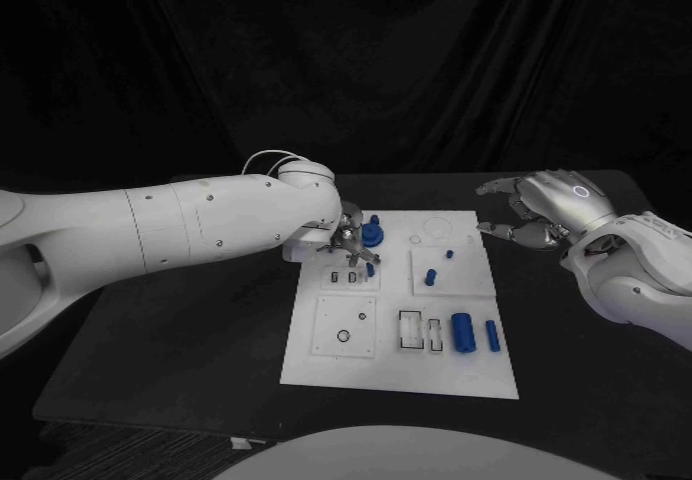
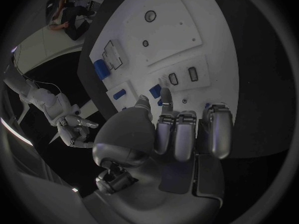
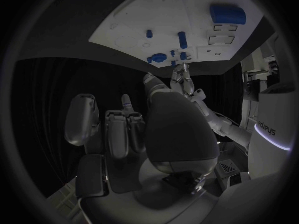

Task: Assemble the parts on the task board

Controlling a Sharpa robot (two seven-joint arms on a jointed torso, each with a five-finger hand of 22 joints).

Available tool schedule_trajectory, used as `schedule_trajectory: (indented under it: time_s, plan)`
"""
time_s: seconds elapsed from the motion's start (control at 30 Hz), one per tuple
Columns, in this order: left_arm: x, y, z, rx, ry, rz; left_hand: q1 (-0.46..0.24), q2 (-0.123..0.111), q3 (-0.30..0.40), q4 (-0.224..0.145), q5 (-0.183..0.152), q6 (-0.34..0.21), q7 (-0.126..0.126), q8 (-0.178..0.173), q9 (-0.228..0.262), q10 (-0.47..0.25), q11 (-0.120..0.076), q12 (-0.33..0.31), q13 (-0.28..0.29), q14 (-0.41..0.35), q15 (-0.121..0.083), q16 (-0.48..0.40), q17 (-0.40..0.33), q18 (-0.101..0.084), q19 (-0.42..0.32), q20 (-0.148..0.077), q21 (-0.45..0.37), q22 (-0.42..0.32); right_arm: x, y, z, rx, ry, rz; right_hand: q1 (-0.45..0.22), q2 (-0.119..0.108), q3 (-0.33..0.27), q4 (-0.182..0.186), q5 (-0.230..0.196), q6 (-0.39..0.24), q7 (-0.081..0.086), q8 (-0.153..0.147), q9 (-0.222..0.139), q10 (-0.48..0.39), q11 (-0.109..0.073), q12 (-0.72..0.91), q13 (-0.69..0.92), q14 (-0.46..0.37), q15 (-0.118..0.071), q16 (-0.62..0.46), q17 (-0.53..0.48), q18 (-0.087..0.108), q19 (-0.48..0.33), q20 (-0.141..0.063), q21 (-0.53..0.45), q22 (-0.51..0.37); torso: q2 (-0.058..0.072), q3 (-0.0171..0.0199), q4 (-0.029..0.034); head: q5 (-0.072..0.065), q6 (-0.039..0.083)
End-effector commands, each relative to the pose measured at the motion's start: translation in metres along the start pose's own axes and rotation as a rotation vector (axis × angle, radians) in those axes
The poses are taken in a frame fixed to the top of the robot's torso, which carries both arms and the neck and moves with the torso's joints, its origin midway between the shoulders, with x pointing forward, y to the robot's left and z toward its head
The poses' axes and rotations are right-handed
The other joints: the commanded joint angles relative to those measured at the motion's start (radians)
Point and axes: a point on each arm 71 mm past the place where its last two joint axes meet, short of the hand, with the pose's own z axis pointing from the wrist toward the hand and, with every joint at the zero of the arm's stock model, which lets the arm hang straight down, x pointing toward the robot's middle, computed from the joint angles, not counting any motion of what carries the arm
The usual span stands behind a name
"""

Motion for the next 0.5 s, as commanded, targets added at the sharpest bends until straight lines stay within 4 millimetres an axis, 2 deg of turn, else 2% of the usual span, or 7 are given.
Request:
schedule_trajectory:
  time_s: [0.03, 0.17, 0.37, 0.5]
  plan:
    - [0.0003, -0.0041, 0.0019, 0.035, -0.032, -0.023, 0.012, 0.001, 0.006, -0.002, 0.007, 0.007, 0.002, -0.008, 0.002, 0.106, -0.004, 0.003, 0.262, 0.106, -0.005, 0.003, 0.263, -0.007, -0.007, 0.000, -0.005, 0.064, -0.0017, -0.0007, -0.0010, 0.019, -0.027, 0.007, 0.006, 0.004, -0.001, -0.007, -0.006, 0.009, 0.000, 0.007, -0.001, 0.104, 0.004, 0.003, 0.263, 0.098, 0.005, -0.002, 0.237, 0.009, 0.006, 0.003, 0.003, 0.170, -0.003, 0.0019, -0.0021, -0.002, -0.005]
    - [0.0021, -0.0055, 0.0043, 0.038, -0.029, -0.025, 0.014, 0.001, 0.010, -0.003, 0.010, 0.006, 0.004, -0.022, 0.004, 0.106, -0.003, 0.003, 0.262, 0.106, -0.004, 0.003, 0.263, -0.005, -0.012, 0.001, -0.008, 0.060, -0.0016, -0.0021, -0.0014, 0.023, -0.025, 0.005, 0.005, 0.005, -0.002, -0.006, -0.008, 0.010, -0.001, 0.007, -0.002, 0.104, 0.004, 0.003, 0.263, 0.098, 0.005, -0.003, 0.237, 0.009, 0.006, 0.003, 0.002, 0.170, -0.005, 0.0024, 0.0005, -0.001, -0.009]
    - [0.0079, -0.0077, 0.0093, 0.045, -0.026, -0.034, 0.013, 0.002, 0.014, -0.003, 0.012, 0.007, 0.006, -0.036, 0.005, 0.106, -0.001, 0.003, 0.262, 0.106, -0.003, 0.003, 0.263, -0.004, -0.020, 0.002, -0.013, 0.054, -0.0014, -0.0038, -0.0017, 0.028, -0.025, 0.002, 0.003, 0.005, -0.002, -0.005, -0.009, 0.010, -0.001, 0.006, -0.002, 0.104, 0.004, 0.003, 0.263, 0.098, 0.005, -0.004, 0.236, 0.009, 0.007, 0.002, 0.003, 0.170, -0.007, 0.0030, -0.0014, 0.003, -0.015]
    - [0.0102, -0.0084, 0.0114, 0.047, -0.024, -0.037, 0.016, 0.003, 0.019, -0.005, 0.017, 0.009, 0.006, -0.045, 0.005, 0.106, -0.001, 0.003, 0.262, 0.106, -0.002, 0.003, 0.263, -0.003, -0.021, 0.003, -0.014, 0.053, -0.0013, -0.0041, -0.0014, 0.028, -0.024, 0.002, 0.002, 0.006, -0.003, -0.004, -0.010, 0.011, -0.001, 0.006, -0.002, 0.104, 0.004, 0.003, 0.263, 0.097, 0.005, -0.006, 0.235, 0.009, 0.007, 0.002, 0.004, 0.170, -0.008, 0.0035, -0.0007, -0.001, -0.018]
